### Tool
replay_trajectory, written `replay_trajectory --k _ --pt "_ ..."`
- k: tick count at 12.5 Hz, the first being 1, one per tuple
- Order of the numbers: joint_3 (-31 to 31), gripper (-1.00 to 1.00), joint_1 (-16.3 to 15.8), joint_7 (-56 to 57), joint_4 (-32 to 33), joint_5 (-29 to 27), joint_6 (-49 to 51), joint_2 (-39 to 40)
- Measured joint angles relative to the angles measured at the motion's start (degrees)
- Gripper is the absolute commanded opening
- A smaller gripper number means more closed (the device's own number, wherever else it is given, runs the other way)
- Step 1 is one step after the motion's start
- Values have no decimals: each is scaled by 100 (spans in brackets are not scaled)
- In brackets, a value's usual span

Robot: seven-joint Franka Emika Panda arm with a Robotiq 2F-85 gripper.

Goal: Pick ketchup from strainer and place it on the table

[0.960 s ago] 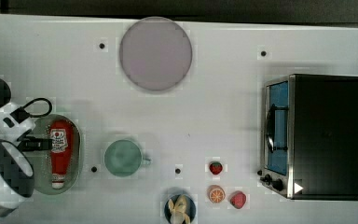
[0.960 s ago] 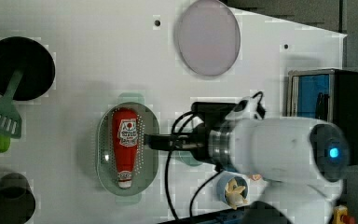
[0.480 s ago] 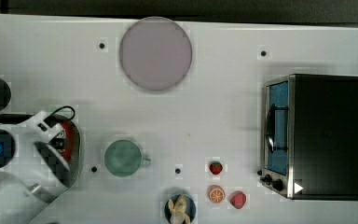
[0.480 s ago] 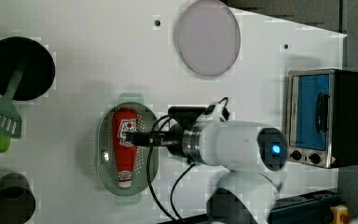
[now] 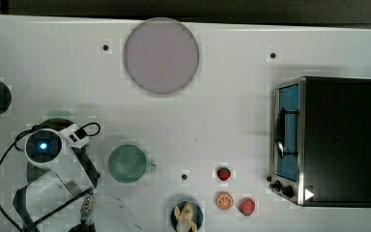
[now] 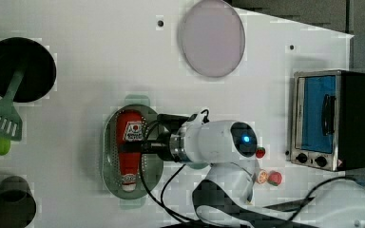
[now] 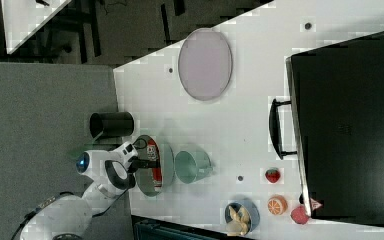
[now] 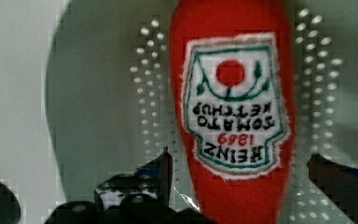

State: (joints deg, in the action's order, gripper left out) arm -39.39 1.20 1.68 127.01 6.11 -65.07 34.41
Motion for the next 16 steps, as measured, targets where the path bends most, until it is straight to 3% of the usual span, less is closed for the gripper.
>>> replay_trajectory --k 2,5,11,13,16 --pt "84 92 -129 -2 22 0 -241 112" --pt "266 21 -376 -7 -67 245 -408 115" --pt "325 17 -447 -7 -45 318 -420 -42" --pt "394 17 -468 -7 22 242 168 -512" --pt "369 17 -349 -7 -45 -539 1536 -1698"
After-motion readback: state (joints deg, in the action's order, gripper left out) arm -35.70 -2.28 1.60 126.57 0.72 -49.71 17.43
